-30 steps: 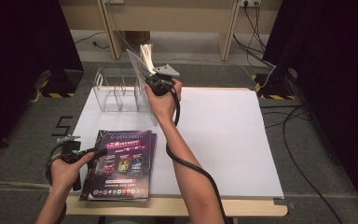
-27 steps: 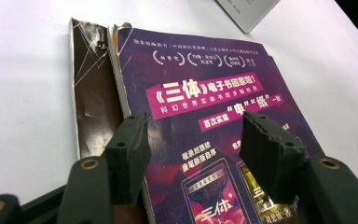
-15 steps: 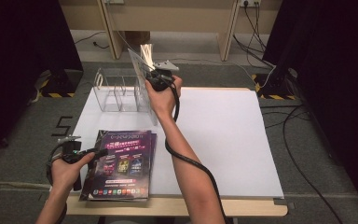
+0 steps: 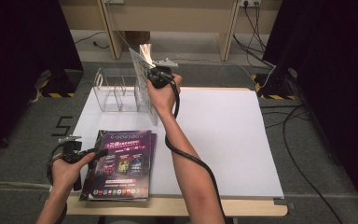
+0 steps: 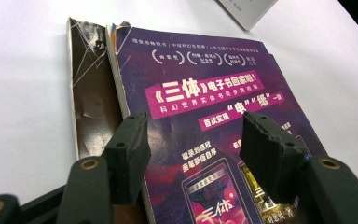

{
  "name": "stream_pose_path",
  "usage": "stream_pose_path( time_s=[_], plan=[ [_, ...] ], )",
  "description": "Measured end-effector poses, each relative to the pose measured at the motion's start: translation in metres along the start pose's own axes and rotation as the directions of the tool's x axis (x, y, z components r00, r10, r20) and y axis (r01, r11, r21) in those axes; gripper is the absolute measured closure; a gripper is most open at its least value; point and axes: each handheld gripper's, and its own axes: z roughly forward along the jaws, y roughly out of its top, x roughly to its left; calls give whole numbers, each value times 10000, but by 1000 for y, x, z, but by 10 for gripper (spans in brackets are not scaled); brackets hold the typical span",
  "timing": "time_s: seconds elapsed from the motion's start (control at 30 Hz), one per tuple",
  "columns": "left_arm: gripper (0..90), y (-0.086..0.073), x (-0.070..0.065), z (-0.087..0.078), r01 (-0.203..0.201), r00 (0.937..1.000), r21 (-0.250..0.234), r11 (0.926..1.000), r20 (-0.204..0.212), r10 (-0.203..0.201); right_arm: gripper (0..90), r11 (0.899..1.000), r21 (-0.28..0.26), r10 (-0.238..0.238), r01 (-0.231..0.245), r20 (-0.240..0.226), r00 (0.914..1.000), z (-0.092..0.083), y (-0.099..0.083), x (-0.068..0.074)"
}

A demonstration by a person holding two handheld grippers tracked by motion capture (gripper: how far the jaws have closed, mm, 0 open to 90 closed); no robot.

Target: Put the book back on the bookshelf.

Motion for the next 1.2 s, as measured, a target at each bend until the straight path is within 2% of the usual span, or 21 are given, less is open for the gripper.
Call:
stream_pose_path(
  time_s=[0.13,0.23,0.5,0.53,0.67,0.8,0.93,1.03,1.1,1.2],
  plan=[
    [414,0,3,0,56,10000,-38,10000,-47,-57,743,9992,-407,-4,1,-77,10000,2,0,-2],
    [414,0,4,0,70,10000,-11,10000,-44,-70,743,9981,-569,223,-227,-80,9997,4,6,-3],
    [415,0,5,0,99,9999,-32,9999,-69,-99,744,9946,-1034,92,-68,228,9997,12,13,0],
    [415,0,6,0,108,9999,-30,9999,-72,-108,743,9934,-1136,191,-157,290,9994,12,13,1],
    [415,-1,6,0,105,9999,-11,9999,-68,-105,743,9912,-1321,101,-41,453,9989,10,12,2],
    [415,-1,7,0,102,9999,-11,9999,-74,-102,743,9847,-1741,80,37,666,9977,5,13,4],
    [415,-1,5,0,46,10000,4,10000,-10,-46,742,9841,-1776,59,76,757,9971,11,13,4],
    [415,0,5,-1,11,10000,-36,10000,-6,-11,741,9852,-1708,23,109,773,9970,20,5,5],
    [415,-1,6,-2,28,10000,-65,10000,-53,-29,739,9821,-1874,-26,172,781,9969,20,0,7],
    [416,-1,7,-1,47,10000,-43,10000,-73,-48,731,9848,-1695,-270,390,726,9970,19,-6,8]
  ],
)
